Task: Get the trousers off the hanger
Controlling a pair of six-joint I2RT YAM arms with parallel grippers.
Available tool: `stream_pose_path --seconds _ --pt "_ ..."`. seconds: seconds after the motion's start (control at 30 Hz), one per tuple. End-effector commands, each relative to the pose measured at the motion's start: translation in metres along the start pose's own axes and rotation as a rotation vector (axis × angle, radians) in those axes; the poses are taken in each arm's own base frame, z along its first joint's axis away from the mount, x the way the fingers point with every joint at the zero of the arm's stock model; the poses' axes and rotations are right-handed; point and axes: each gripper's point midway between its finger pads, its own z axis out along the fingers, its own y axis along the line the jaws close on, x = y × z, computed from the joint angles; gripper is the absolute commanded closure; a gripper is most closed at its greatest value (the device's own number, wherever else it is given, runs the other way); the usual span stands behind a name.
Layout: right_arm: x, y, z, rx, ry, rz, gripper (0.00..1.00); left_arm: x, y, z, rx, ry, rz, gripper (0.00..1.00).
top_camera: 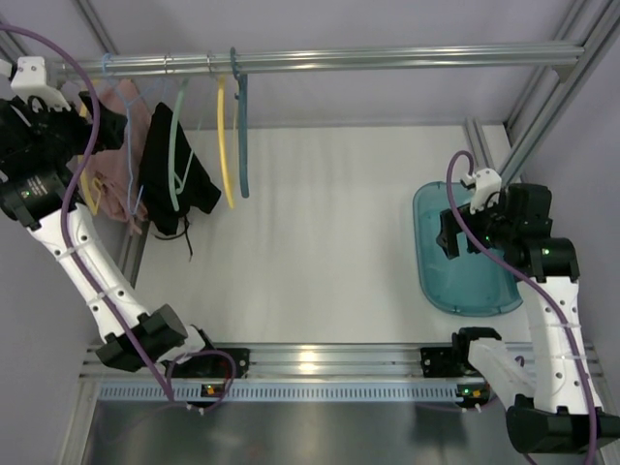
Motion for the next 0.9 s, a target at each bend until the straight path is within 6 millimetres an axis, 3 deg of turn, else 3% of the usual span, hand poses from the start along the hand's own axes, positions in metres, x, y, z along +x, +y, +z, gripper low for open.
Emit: stream_pose_path --seconds 0.0,0.23,0.5,0.73,0.87 --pt "-0.011 -0.004 0.004 0.006 -0.043 0.004 0.01 -0.001 0.008 0.022 0.023 -0.014 -0.022 0.14" --pt "-0.002 -0.005 0.014 0.001 -0.016 0.018 0.01 0.023 0.02 0.065 0.019 0.041 -0.07 0.22" --pt "0.01 -0.009 0.025 0.006 0.024 0.032 0.0 0.043 0.014 0.103 0.012 0.036 -0.041 0.35" --pt "0.011 -0.012 0.032 0.009 0.041 0.039 0.01 0.06 0.014 0.125 0.004 0.059 -0.089 0.46" --pt "0.009 -0.014 0.035 0.009 0.044 0.044 0.01 0.06 0.014 0.125 0.003 0.028 -0.089 0.54"
